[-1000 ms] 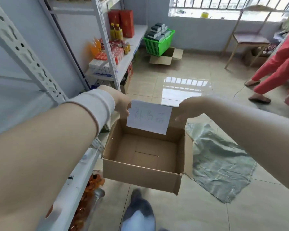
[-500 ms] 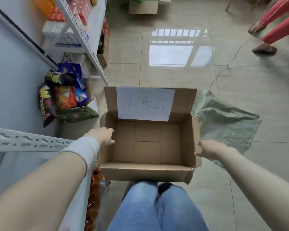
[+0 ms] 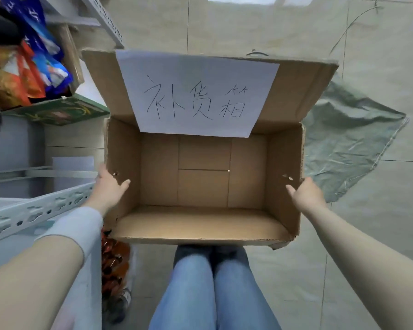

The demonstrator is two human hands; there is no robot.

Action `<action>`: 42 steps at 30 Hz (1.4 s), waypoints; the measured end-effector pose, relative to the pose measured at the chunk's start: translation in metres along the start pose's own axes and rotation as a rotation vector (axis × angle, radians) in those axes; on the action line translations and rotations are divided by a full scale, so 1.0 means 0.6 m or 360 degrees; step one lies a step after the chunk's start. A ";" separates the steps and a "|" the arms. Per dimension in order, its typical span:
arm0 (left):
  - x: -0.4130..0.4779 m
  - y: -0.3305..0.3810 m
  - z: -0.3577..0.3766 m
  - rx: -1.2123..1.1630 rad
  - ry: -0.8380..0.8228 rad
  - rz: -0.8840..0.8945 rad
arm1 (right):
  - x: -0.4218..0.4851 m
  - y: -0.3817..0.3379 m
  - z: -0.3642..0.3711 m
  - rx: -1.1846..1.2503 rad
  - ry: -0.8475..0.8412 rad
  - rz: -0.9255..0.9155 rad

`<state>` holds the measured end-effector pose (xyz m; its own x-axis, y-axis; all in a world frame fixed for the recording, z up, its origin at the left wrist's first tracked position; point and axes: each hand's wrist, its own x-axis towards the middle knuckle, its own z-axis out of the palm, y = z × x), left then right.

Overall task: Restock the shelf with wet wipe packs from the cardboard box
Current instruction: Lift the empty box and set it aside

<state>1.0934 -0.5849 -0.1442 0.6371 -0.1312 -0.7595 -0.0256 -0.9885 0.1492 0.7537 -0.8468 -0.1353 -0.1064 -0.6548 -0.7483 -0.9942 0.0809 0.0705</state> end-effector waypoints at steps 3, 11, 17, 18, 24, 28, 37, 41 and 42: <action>0.040 0.003 0.010 -0.0140 0.0202 -0.0072 | 0.035 0.005 0.021 0.0079 0.0072 0.0052; 0.049 -0.013 0.006 0.0143 0.0294 -0.0007 | 0.060 0.019 0.024 0.0031 0.0141 -0.0025; -0.031 -0.011 -0.029 0.0184 0.0346 0.0066 | -0.011 0.048 -0.034 0.0084 0.0193 0.0004; -0.050 -0.010 -0.039 0.0175 0.0339 0.0088 | -0.030 0.057 -0.050 0.0085 0.0208 0.0001; -0.190 -0.006 -0.107 0.0042 0.0342 0.0193 | -0.139 0.100 -0.165 0.0099 0.0322 -0.0135; -0.283 -0.003 -0.139 -0.0156 0.0518 0.0238 | -0.182 0.117 -0.244 0.0196 0.0539 -0.0402; -0.502 -0.016 -0.071 -0.0748 0.1047 0.0061 | -0.183 0.115 -0.374 0.0078 0.0789 -0.0918; -0.613 -0.037 0.020 -0.0961 0.1181 -0.0249 | -0.201 0.113 -0.397 -0.0047 0.0800 -0.1102; -0.639 -0.049 0.043 -0.1000 0.1194 -0.0331 | -0.208 0.111 -0.399 -0.0064 0.0781 -0.1150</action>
<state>0.8298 -0.5078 0.1262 0.9096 0.3356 -0.2449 0.4154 -0.7387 0.5308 0.6974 -0.9398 0.1208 0.5653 -0.7859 -0.2506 -0.8193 -0.4995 -0.2815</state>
